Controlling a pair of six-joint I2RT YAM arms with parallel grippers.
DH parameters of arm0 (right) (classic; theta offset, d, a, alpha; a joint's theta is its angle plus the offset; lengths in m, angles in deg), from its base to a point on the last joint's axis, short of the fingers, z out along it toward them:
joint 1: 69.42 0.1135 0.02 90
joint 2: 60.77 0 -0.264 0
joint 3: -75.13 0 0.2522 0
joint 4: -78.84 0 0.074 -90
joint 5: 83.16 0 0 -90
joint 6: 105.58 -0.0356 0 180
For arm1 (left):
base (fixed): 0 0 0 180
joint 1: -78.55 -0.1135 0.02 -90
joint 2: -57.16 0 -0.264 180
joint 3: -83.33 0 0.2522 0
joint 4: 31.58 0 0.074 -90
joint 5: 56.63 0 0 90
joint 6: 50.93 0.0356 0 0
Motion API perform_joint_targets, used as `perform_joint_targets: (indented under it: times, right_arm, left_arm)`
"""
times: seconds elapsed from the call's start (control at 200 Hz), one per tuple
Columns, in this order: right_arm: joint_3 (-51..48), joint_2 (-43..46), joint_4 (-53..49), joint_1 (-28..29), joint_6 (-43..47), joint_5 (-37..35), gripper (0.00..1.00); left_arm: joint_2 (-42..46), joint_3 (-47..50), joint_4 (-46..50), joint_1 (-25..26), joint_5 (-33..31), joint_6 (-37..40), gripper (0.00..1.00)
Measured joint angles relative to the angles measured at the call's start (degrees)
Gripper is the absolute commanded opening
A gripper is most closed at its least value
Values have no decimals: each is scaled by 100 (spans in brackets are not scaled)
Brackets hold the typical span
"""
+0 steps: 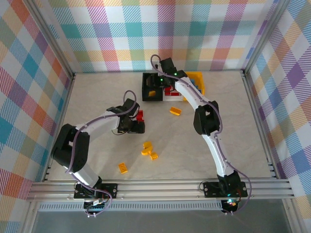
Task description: Sort the legos into containers by color
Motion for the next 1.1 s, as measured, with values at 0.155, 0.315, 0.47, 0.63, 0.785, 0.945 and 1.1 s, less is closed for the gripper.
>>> perform_joint_targets:
  times: [0.155, 0.315, 0.47, 0.63, 0.785, 0.945, 1.1]
  right_arm:
    - [140, -127, 61, -26, -74, 96, 69]
    - [-859, 566, 210, -33, -92, 205, 69]
    - [-3276, 2387, 621, -37, -94, 243, 70]
    - [-4865, 4030, 1019, -37, -92, 234, 70]
    - [-5847, 4804, 1235, -37, -94, 243, 70]
    - [-6605, 4964, 1272, -37, -114, 234, 69]
    - [-7040, 5010, 1316, -37, -223, 289, 69]
  left_arm:
    - [-409, -247, -127, -7, 26, 39, 80]
    - [-682, -391, -313, -9, 26, 125, 74]
    - [-1034, -566, -411, -17, 26, 201, 66]
    - [-1320, -848, -284, -39, 2, 212, 61]
    - [-1506, -1108, 0, -44, -57, 210, 56]
    - [-1674, -1351, 286, -52, -111, 214, 47]
    - [-1759, -1491, 483, -76, -127, 214, 40]
